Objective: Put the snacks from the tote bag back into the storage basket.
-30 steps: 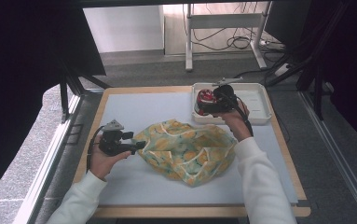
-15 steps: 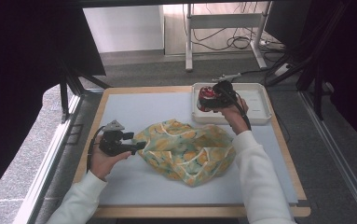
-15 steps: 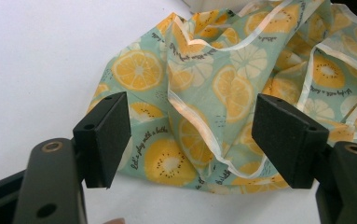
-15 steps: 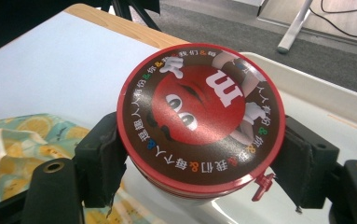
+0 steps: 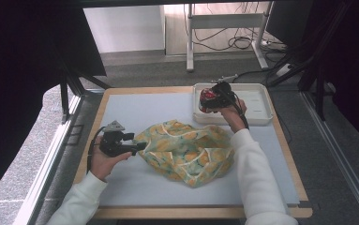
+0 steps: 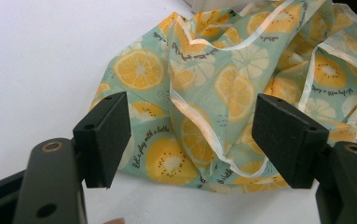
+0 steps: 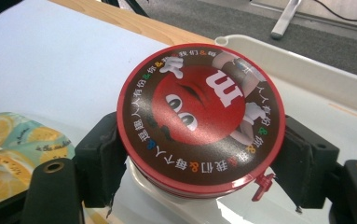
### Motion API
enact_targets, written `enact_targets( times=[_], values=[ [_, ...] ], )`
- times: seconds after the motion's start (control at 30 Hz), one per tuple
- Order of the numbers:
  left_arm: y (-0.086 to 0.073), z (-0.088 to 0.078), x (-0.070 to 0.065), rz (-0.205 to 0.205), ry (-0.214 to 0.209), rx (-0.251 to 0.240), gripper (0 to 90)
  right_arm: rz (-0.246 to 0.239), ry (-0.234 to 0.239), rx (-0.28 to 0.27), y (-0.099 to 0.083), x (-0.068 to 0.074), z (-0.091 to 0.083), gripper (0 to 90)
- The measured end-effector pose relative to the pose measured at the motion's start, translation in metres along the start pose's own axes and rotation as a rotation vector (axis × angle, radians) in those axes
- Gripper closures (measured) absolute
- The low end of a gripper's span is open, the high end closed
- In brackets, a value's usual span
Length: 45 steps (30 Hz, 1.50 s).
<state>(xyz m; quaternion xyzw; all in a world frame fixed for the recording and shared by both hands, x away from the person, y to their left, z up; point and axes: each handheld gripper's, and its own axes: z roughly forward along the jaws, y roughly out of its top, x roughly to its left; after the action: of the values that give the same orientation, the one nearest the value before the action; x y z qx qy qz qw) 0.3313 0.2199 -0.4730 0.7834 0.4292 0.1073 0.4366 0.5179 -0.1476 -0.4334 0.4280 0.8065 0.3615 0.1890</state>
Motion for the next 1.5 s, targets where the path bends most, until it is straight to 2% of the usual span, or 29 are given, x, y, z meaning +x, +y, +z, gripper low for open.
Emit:
enact_targets(
  times=[0.33, 0.83, 1.2, 1.33, 1.5],
  values=[
    [0.000, 0.000, 0.000, 0.001, 0.000, 0.001, 28.2, 0.016, -0.011, 0.024, -0.005, -0.002, 0.015, 25.4],
    [-0.001, 0.000, 0.002, -0.002, 0.001, 0.002, 28.3, 0.007, -0.023, 0.088, -0.017, -0.004, 0.037, 25.4],
    [-0.001, 0.000, 0.002, -0.003, 0.003, 0.003, 28.3, -0.006, -0.018, 0.116, -0.023, -0.004, 0.046, 25.1],
    [-0.001, -0.001, 0.002, -0.002, 0.004, 0.000, 28.2, 0.009, 0.011, 0.105, -0.023, -0.003, 0.045, 20.0],
    [0.000, -0.001, 0.002, -0.006, 0.001, -0.004, 28.3, 0.027, -0.013, 0.062, -0.019, -0.002, 0.035, 14.2]
  ],
)
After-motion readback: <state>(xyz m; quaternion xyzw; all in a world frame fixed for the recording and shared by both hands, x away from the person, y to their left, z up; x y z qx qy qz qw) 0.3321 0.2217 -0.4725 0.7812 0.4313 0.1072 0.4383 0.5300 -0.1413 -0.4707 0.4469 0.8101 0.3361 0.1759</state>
